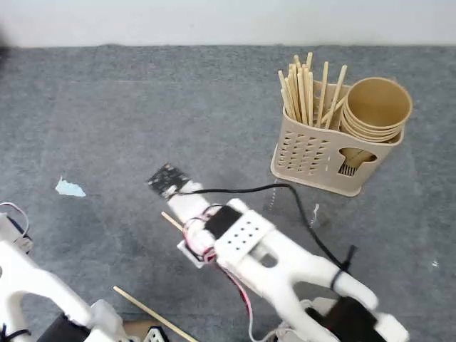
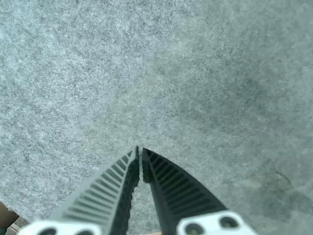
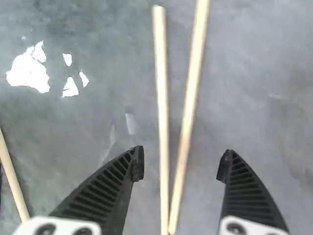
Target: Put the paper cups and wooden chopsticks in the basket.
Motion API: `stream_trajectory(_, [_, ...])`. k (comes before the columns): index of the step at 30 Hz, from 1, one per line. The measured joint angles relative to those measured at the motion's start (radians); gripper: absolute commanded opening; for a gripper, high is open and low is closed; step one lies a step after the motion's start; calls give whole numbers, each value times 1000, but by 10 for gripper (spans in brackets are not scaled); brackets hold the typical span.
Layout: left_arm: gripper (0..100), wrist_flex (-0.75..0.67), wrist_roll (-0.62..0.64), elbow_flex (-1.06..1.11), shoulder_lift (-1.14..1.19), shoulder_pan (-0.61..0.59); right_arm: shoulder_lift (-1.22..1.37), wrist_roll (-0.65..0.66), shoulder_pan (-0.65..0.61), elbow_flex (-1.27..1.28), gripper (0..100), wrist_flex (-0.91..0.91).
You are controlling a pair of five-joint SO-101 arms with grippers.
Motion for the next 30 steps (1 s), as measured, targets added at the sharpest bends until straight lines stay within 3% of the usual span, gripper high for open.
stream_trajectory(12, [13,0,0,0,0,0,428,-54,-15,-245,250,-35])
stream_trajectory(14, [13,0,0,0,0,0,451,-55,-15,-264,199,-34])
stream_trajectory(18, [13,0,0,0,0,0,466,-55,23,-276,0,-34])
stream_trajectory(20, [13,0,0,0,0,0,466,-55,58,-284,35,-34])
stream_trajectory(30, [13,0,0,0,0,0,474,-51,127,-301,6,-25])
